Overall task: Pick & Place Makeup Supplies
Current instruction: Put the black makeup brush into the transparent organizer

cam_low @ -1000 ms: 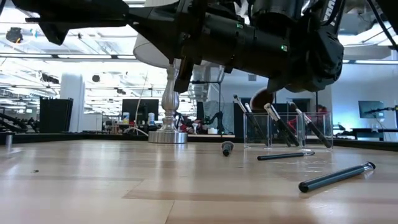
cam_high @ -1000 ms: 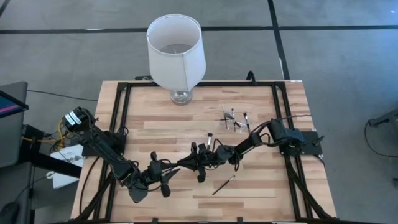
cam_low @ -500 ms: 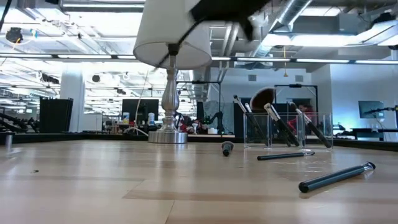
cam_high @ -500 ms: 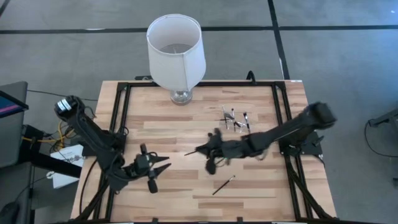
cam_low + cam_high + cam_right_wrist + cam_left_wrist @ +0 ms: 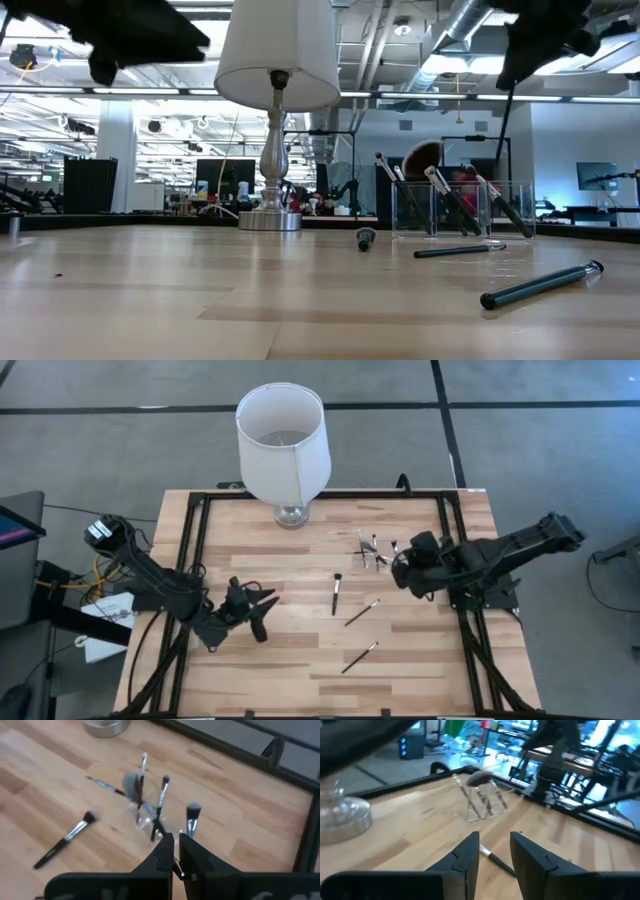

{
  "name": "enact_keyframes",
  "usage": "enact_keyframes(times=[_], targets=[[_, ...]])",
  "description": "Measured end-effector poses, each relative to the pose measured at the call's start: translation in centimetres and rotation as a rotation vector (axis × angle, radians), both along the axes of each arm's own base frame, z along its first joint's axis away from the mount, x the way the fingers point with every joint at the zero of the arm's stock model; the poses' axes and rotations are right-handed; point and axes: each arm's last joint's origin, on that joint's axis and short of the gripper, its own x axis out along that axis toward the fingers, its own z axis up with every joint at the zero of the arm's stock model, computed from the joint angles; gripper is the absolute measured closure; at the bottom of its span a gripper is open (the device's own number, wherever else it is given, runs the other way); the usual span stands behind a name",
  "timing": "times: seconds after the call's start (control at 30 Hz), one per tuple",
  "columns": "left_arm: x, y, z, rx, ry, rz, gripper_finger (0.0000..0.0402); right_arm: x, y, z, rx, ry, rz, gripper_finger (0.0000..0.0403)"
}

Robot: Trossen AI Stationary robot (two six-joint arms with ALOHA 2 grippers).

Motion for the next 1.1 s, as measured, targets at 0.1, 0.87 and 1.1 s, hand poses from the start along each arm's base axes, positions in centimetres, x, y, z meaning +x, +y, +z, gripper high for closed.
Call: enact_keyframes(times=[0.1,0.87,1.1], targets=[[0.6,0.9,-0.4,-0.059,-0.003,0.006,0.0296,0.6,-0.2,-0.4,-0.001,0.050,0.017,0.0397],[1.6,2.1,-0.7,-0.151,0.033,-0.077,0.0296,6.3,-3.6,-7.6,0.016,0.494,-0.094,0.0360],[1.6,2.1,-0.7,-0.150,0.033,-0.077,0.0296,6.5,-4.3,-8.0,0.047,0.544,-0.075,0.0312]])
